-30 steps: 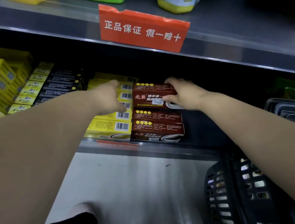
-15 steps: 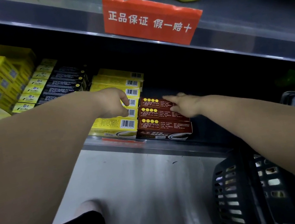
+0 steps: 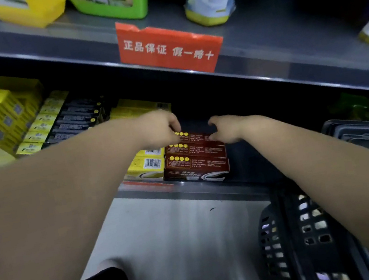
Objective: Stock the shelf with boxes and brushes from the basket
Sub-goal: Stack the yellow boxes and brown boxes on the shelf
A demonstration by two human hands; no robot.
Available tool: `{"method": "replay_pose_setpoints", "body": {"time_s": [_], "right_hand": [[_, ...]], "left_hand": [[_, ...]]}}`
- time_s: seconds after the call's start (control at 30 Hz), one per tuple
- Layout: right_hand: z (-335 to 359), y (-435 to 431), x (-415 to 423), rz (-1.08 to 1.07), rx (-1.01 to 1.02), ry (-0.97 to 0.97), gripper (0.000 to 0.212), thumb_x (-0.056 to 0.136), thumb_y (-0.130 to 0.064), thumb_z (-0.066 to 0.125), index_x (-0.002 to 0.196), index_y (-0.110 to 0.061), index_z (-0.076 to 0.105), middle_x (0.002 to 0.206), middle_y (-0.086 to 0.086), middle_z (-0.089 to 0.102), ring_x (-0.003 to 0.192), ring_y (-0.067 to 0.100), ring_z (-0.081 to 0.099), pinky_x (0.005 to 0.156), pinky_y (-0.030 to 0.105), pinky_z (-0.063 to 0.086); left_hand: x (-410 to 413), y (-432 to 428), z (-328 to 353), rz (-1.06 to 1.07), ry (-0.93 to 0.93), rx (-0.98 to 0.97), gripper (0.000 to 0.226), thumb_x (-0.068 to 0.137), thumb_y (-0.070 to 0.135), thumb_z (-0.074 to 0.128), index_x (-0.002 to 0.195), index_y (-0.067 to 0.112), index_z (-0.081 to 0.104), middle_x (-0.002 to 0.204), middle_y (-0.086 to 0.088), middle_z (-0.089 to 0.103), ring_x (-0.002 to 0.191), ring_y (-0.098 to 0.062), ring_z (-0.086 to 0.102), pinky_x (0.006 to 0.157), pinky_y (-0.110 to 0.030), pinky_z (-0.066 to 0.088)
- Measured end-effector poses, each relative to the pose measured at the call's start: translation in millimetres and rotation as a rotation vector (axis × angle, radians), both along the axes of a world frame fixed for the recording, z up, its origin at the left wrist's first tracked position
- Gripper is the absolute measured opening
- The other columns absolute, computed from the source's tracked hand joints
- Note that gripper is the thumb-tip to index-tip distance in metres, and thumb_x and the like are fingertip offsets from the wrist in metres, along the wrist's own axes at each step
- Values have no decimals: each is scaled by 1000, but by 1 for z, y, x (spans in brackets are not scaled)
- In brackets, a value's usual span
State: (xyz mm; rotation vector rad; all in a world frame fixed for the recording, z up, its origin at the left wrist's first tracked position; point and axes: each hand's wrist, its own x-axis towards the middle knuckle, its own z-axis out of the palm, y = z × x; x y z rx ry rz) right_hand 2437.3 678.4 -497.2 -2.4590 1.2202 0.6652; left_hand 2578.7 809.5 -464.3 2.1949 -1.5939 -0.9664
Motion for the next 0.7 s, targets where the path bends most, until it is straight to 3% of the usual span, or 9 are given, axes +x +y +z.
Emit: {"method": "replay_pose_setpoints", "body": {"time_s": [0.1, 0.23, 0.4, 0.47, 0.6, 0.7], "right_hand": [[48, 11, -27, 22, -40, -158, 43, 91, -33, 58, 129, -16, 52, 129, 6, 56, 112, 20, 55, 90, 26, 41], [98, 42, -108, 6, -112, -458, 22, 87, -24, 62, 109, -20, 63, 100, -6, 64, 92, 10, 59, 84, 21, 43], [115, 72, -223, -141, -104, -638, 14, 89, -16, 60, 96, -27, 62, 96, -11, 63, 91, 3, 57, 82, 15, 41], [102, 77, -261, -264, -48, -617, 12, 89, -16, 60, 94, -26, 62, 93, -6, 65, 89, 7, 58, 80, 18, 43], [62, 74, -319, -440, 123, -500, 12, 91, -11, 58, 101, -13, 64, 98, 8, 66, 86, 14, 58, 67, 9, 42], [34, 59, -350, -479, 157, -349, 16, 91, -10, 58, 106, -6, 64, 101, 11, 66, 90, 16, 59, 70, 16, 44]], "left_hand": [[-40, -5, 16, -109, 45, -94, 25, 87, 19, 62, 112, 15, 63, 94, 2, 64, 82, -12, 58, 61, -16, 43], [-100, 0, 40, -326, 77, -210, 21, 88, 20, 61, 108, 16, 67, 101, 1, 68, 92, -11, 63, 81, -15, 45], [-176, 11, 58, -546, 14, -457, 29, 88, 30, 59, 116, 25, 61, 117, 5, 60, 112, -11, 51, 99, -27, 38], [-201, 12, 60, -607, 16, -450, 28, 89, 34, 58, 116, 29, 59, 118, 9, 58, 112, -8, 49, 98, -28, 39], [-244, 4, 56, -748, -21, -292, 23, 92, 36, 53, 114, 31, 58, 116, 12, 59, 105, -9, 53, 92, -35, 45], [-272, -7, 49, -852, -104, -246, 23, 94, 36, 50, 114, 28, 57, 112, 9, 60, 100, -12, 54, 86, -37, 47]]}}
